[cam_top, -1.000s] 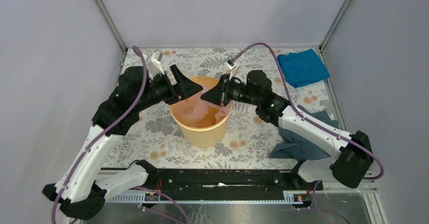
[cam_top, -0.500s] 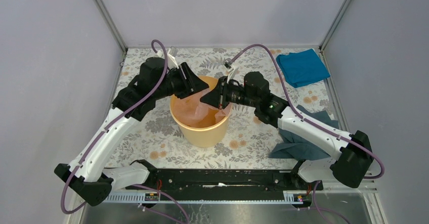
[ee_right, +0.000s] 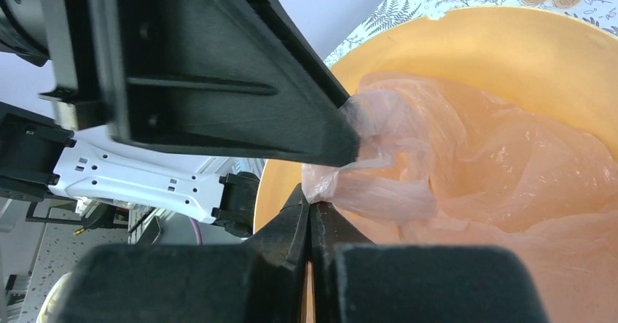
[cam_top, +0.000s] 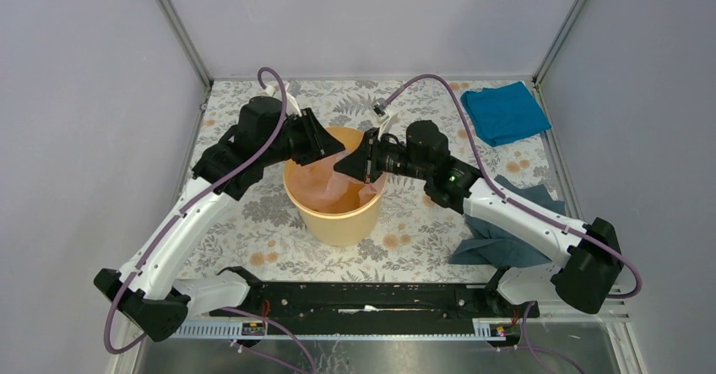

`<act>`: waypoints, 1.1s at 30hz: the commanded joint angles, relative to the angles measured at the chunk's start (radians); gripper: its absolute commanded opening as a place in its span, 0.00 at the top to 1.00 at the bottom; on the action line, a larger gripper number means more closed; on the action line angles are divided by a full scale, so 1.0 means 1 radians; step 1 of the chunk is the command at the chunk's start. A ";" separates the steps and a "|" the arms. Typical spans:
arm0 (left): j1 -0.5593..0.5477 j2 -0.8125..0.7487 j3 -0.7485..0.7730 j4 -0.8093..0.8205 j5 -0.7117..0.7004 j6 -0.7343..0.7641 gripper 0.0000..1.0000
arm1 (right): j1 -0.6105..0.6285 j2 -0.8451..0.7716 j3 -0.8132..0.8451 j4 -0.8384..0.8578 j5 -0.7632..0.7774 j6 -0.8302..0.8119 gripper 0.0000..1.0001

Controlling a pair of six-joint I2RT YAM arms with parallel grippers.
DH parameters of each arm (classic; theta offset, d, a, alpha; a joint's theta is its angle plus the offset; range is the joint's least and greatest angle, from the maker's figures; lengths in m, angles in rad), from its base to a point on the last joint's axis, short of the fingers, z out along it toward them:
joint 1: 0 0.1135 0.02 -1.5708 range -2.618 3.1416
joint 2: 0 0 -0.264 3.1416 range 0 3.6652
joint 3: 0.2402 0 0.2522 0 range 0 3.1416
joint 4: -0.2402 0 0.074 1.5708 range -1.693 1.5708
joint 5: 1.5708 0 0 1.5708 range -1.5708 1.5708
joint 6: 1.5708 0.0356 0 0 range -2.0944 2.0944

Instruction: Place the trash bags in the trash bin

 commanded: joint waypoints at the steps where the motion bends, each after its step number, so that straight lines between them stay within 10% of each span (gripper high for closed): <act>1: 0.000 0.007 0.019 0.042 -0.014 0.044 0.80 | 0.014 -0.013 0.040 0.020 0.009 -0.012 1.00; 8: 0.000 -0.092 0.021 -0.033 -0.136 0.120 0.94 | 0.014 -0.096 0.040 -0.158 0.174 -0.153 0.57; 21: 0.000 -0.234 -0.062 -0.093 -0.156 0.168 1.00 | 0.088 -0.071 0.185 -0.399 0.177 -0.443 0.31; 27: 0.000 -0.275 -0.062 -0.150 -0.257 0.258 1.00 | 0.220 -0.027 0.236 -0.465 0.603 -0.598 0.32; 33: 0.000 -0.332 -0.028 -0.267 -0.365 0.341 1.00 | 0.234 -0.077 0.200 -0.409 1.027 -0.494 0.70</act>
